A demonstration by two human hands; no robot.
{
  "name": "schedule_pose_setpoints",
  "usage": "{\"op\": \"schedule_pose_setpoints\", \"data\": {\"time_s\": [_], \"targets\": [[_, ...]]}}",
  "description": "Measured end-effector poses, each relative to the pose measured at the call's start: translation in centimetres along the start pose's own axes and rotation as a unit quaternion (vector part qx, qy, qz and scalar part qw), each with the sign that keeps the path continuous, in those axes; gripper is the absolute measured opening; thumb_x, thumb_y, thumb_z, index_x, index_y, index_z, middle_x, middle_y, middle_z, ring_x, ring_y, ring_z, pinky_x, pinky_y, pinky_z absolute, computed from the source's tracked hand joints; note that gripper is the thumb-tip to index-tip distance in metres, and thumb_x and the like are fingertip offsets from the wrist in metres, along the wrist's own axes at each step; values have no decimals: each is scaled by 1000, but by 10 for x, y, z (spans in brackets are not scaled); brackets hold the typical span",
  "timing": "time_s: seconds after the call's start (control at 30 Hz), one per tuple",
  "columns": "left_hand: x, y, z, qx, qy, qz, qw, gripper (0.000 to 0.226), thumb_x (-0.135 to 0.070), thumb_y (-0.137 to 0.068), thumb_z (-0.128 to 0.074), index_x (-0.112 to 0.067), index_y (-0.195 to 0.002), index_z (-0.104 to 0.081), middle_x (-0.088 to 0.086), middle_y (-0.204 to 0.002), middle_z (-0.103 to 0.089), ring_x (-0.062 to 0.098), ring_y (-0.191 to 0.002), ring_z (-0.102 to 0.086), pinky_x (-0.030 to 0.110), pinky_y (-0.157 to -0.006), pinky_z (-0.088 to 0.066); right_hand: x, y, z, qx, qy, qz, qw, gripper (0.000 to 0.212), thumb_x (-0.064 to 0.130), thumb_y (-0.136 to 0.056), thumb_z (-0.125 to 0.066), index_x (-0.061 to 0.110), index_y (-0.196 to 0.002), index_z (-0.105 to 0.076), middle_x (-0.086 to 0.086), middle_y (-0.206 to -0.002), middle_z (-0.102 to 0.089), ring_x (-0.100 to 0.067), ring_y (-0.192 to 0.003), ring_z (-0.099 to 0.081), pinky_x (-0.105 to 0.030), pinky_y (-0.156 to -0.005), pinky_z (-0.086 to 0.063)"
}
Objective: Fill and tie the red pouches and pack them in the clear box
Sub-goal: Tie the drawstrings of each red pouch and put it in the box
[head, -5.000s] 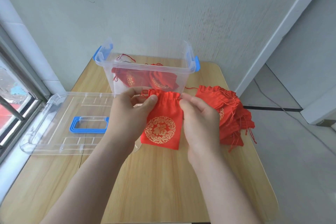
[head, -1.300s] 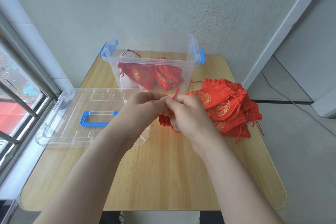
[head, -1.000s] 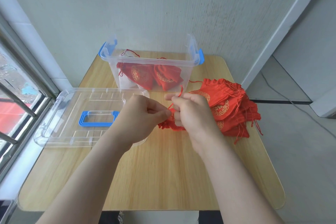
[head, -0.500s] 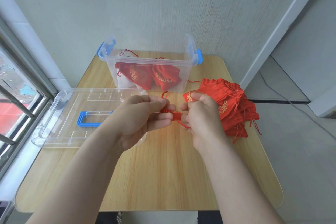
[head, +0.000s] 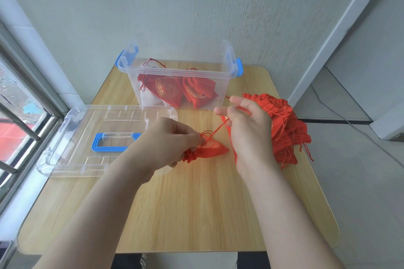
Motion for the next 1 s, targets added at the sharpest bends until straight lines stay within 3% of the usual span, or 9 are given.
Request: {"op": "schedule_pose_setpoints", "data": {"time_s": [0.13, 0.27, 0.37, 0.43, 0.53, 0.63, 0.7, 0.87, 1.0], "targets": [[-2, 4, -4, 43, -67, -39, 996, 25, -26, -93, -73, -9, -76, -79, 9, -68, -70, 9, -53, -51, 20, -52, -40, 1, 0, 0, 46, 5, 4, 999, 22, 5, -107, -52, 17, -118, -67, -1, -90, -81, -11, -58, -53, -19, -54, -46], [-1, 5, -6, 70, -119, -75, 988, 27, -27, -95, -72, -8, -76, -79, 13, -75, -73, 11, -65, -61, 28, -70, -53, 0, 0, -1, 77, 42, 11, 996, 25, 3, -106, -51, 19, -117, -67, 0, -89, -82, -10, -61, -56, -19, -54, -47], [-1, 5, -7, 70, -121, -90, 986, 33, -33, -98, -72, -10, -75, -79, 12, -72, -72, 12, -64, -61, 25, -67, -51, -3, -2, -2, 101, 73, 23, 992, 23, 6, -107, -53, 20, -118, -67, 3, -93, -82, -9, -65, -63, -23, -63, -54], [-1, 4, -6, 51, -113, -94, 988, 32, -33, -100, -68, -14, -78, -81, 13, -74, -73, 12, -64, -61, 25, -65, -50, -8, -3, -4, 95, 109, 44, 988, 21, 15, -107, -55, 19, -125, -66, 3, -100, -81, -13, -72, -74, -36, -75, -62], [0, 1, -5, 6, -83, -78, 993, 33, -32, -102, -66, -15, -76, -80, 5, -66, -69, 9, -58, -58, 15, -52, -42, -10, 0, -7, 96, 195, 87, 972, 42, 34, -99, -55, 31, -140, -58, 8, -115, -76, -20, -95, -78, -51, -93, -61], [-1, 1, -4, -39, -44, -67, 996, 35, -27, -103, -65, -11, -74, -77, -4, -59, -65, 5, -51, -53, 10, -47, -38, -8, 4, -7, 137, 252, 129, 949, 50, 14, -98, -53, 36, -143, -52, 9, -128, -68, -27, -103, -72, -50, -96, -58], [-2, 0, -2, -52, -16, -62, 997, 37, -24, -103, -65, -9, -71, -75, -6, -57, -63, 3, -47, -49, 10, -47, -38, -6, 5, -6, 182, 277, 156, 930, 54, 4, -96, -50, 35, -139, -52, 7, -132, -61, -22, -103, -69, -45, -95, -57], [-1, -1, -2, -63, 12, -51, 997, 39, -31, -102, -66, -13, -69, -75, -4, -57, -60, 7, -51, -46, 20, -51, -38, -8, 11, -11, 228, 321, 197, 898, 43, 9, -93, -58, 28, -132, -57, 8, -122, -58, -6, -110, -57, -28, -92, -52], [2, -4, 0, -87, 30, -44, 995, 33, -35, -99, -69, -12, -79, -82, -2, -59, -59, 8, -53, -46, 19, -51, -38, -9, 9, -11, 204, 304, 222, 904, 30, 15, -88, -71, 25, -116, -67, 13, -102, -68, -4, -90, -66, -25, -81, -58]]}}
Point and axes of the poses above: each hand's wrist, its own y-axis away from the middle knuckle, its own z-axis out of the back of the hand, x = y × z, the point moved 1 cm from there along -y, towards the middle knuckle
